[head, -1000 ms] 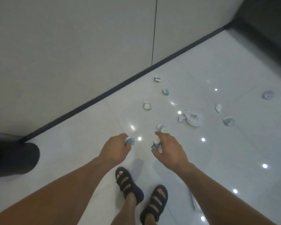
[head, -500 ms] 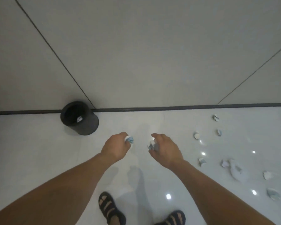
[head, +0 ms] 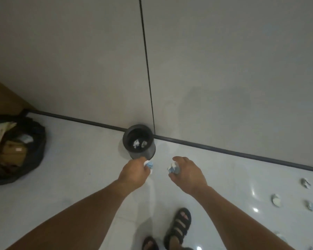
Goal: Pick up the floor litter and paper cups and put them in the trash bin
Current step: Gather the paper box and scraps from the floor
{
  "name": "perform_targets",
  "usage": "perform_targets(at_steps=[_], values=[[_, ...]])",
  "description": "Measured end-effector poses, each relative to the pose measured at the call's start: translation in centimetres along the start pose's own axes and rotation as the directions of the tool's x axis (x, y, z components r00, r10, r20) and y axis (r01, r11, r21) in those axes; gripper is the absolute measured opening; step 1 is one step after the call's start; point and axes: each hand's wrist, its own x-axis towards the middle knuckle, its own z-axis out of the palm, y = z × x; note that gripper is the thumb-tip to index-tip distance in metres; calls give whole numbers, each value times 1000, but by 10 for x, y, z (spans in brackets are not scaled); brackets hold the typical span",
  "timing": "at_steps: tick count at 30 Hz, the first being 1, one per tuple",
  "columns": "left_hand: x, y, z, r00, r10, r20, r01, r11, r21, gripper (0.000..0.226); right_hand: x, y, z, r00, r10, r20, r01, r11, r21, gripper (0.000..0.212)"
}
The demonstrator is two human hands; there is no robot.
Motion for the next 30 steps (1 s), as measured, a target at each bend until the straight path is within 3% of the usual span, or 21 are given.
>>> perform_targets(at_steps=[14, 22, 30], values=[[191, -54, -33, 998, -58, 1, 58, 995, 87, 21, 223, -21, 43, 992, -74, 100, 72, 997, 26, 44], [292, -111, 6, 998, -10, 60, 3, 993, 120, 11, 305, -14, 141, 988, 11, 157, -25, 996, 90, 52], [384, -181, 65, 988, 39, 148, -58, 991, 122, 25, 369, -1, 239, 975, 139, 174, -160, 981, 110, 53]])
